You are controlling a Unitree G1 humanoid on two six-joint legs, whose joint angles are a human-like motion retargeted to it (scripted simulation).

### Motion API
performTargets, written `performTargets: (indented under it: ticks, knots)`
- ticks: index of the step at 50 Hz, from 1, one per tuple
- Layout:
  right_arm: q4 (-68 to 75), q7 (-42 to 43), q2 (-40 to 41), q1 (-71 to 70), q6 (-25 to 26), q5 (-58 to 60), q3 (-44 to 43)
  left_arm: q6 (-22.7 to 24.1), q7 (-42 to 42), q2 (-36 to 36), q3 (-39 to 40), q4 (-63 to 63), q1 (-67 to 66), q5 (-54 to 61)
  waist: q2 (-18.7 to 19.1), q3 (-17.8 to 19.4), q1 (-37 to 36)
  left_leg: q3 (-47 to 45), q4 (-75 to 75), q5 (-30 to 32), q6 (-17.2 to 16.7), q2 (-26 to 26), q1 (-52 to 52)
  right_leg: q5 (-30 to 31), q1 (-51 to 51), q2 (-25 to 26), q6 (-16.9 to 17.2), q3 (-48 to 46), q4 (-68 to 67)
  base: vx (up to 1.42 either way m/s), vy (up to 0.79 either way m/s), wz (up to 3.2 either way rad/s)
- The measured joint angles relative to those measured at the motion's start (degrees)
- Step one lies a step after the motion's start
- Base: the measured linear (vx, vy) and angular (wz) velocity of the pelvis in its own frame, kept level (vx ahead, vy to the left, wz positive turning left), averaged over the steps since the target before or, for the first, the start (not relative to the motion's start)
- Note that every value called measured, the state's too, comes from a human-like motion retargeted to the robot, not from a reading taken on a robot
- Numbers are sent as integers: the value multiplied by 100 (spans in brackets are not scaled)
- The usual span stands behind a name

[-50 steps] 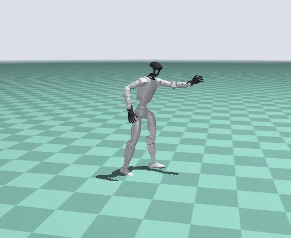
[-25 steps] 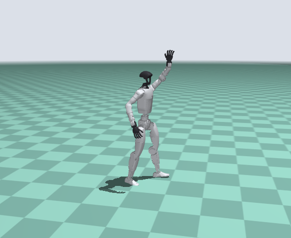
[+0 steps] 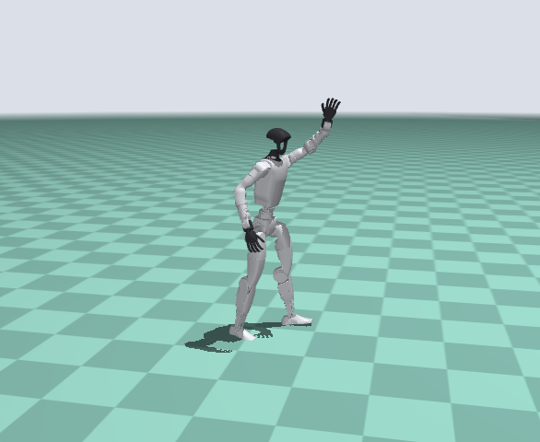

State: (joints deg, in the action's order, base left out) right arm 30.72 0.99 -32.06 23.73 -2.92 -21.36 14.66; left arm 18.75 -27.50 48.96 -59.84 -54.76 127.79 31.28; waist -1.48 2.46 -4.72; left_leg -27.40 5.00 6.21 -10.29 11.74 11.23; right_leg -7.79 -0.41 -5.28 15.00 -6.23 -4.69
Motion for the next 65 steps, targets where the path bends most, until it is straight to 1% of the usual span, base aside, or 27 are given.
performTargets:
  ticks: [5, 9, 12, 15, 18, 19, 23, 26, 33, 38, 41, 42, 43, 44, 45, 48, 51, 55, 60, 65]
  knots:
    - [-36, 114, 129, -246, -6, 172, 32, 22, -478, 51, 792, 808, -689, -648, -207, 524, 102, 8, 0, 79, 57, -28, 316, 56, -397, -44, 0, 67, -142, -8, 9, -3]
    - [-459, 263, 85, -412, -123, 287, 45, 66, -982, 80, 1415, 1569, -1307, -1315, -413, 1150, 191, -5, -12, 173, 102, -31, 648, 115, -825, -70, -31, 143, -303, -12, 11, -10]
    - [-982, 454, -8, -500, -277, 314, 10, 128, -1372, 41, 1815, 1994, -1798, -1697, -564, 1666, 254, -5, -20, 275, 101, 41, 976, 170, -1211, -6, -143, 185, -392, -15, 7, -17]
    - [-1589, 719, -134, -559, -462, 303, -73, 245, -1738, -69, 2135, 2176, -2312, -1845, -725, 2160, 352, 5, -24, 388, 94, 92, 1371, 230, -1629, 41, -284, 209, -426, -15, 8, -15]
    - [-2196, 1068, -252, -627, -699, 152, -116, 411, -1999, -224, 2300, 2060, -2788, -1701, -914, 2612, 513, 38, -29, 508, 111, 112, 1816, 293, -2052, 65, -483, 224, -400, -15, 9, -10]
    - [-2395, 1156, -319, -606, -732, 170, -159, 487, -2065, -279, 2349, 1972, -2966, -1573, -957, 2681, 581, 50, -31, 558, 105, 120, 2018, 326, -2239, 74, -549, 226, -381, -13, 10, -10]
    - [-3194, 1496, -619, -403, -814, 171, -337, 790, -2146, -502, 2443, 1450, -3651, -882, -1079, 2733, 898, 103, -106, 737, 124, 155, 2985, 473, -3138, 103, -799, 250, -345, -10, 10, -13]
    - [-3721, 1695, -859, -212, -835, 145, -508, 983, -2051, -648, 2357, 969, -3982, -302, -1136, 2733, 1127, 137, -279, 811, 156, 191, 3763, 574, -3872, 101, -896, 284, -427, -7, 9, -19]
    - [-4586, 2117, -1182, 177, -967, -120, -830, 1351, -1652, -910, 1677, -204, -4075, 715, -1245, 2733, 1565, 184, -783, 890, 138, 287, 5570, 773, -5614, 72, -864, 366, -750, -4, 8, -28]
    - [-4847, 2319, -1252, 249, -1025, -229, -925, 1420, -1510, -1020, 1209, -837, -3879, 1113, -1344, 2733, 1828, 170, -970, 970, 22, 309, 6604, 863, -6639, 42, -854, 412, -887, -1, 6, -34]
    - [-4893, 2503, -1163, 72, -1240, -571, -645, 1376, -1352, -938, 809, -1151, -3679, 1304, -1550, 2733, 2026, 142, -1113, 978, 20, 328, 7105, 877, -7130, 23, -905, 467, -970, -1, 4, -35]
    - [-4895, 2498, -1104, 42, -1392, -673, -574, 1412, -1277, -941, 742, -1249, -3630, 1296, -1632, 2733, 2062, 76, -1434, 857, 8, 423, 7344, 805, -7352, 13, -894, 500, -1172, -5, 3, -54]
    - [-4885, 2437, -929, 25, -1802, -915, -418, 1534, -1102, -977, 756, -1388, -3604, 1154, -1814, 2733, 2069, -102, -2315, 481, 0, 705, 7741, 585, -7701, 2, -850, 575, -1709, -6, 2, -47]
    - [-4883, 2408, -865, 23, -1979, -1026, -329, 1579, -1007, -988, 718, -1477, -3600, 1123, -1944, 2733, 2104, -229, -2621, 361, -14, 795, 7873, 488, -7885, -23, -830, 656, -1964, -5, 2, -22]
    - [-4884, 2397, -857, 28, -2040, -1070, -274, 1585, -951, -986, 653, -1540, -3607, 1148, -2047, 2733, 2154, -329, -2640, 370, -32, 789, 7873, 453, -7986, -55, -822, 742, -2078, -1, 3, 23]
    - [-4944, 2371, -907, 41, -2082, -1199, -235, 1557, -695, -926, 432, -1673, -3532, 1375, -2195, 2733, 2318, -562, -2556, 459, -46, 697, 7873, 389, -8260, -156, -817, 921, -2349, -1, 2, 49]
    - [-5037, 2336, -998, 117, -2127, -1288, -310, 1552, -527, -884, 366, -1749, -3438, 1592, -2130, 2733, 2469, -671, -2285, 723, -53, 518, 7873, 365, -8515, -262, -784, 982, -2629, -8, 1, 66]
    - [-5027, 2339, -917, 6, -2100, -1254, -263, 1571, -286, -836, 162, -1830, -3182, 1787, -2096, 2733, 2324, -670, -2283, 598, -54, 630, 7873, 537, -8378, -148, -778, 954, -2291, 6, 1, -59]
    - [-4868, 2320, -832, -33, -2098, -1073, -294, 1641, -293, -851, 127, -1745, -3104, 1674, -1739, 2733, 1983, -342, -2363, 486, -59, 827, 7868, 833, -7883, 74, -729, 668, -1660, 0, -2, -62]
    - [-4454, 2268, -780, 32, -2038, -881, -161, 1606, -326, -964, 258, -1636, -3659, 1326, -1643, 2733, 1744, -338, -2093, 426, -59, 775, 6862, 923, -6796, 101, -655, 599, -1230, 3, -3, 37]
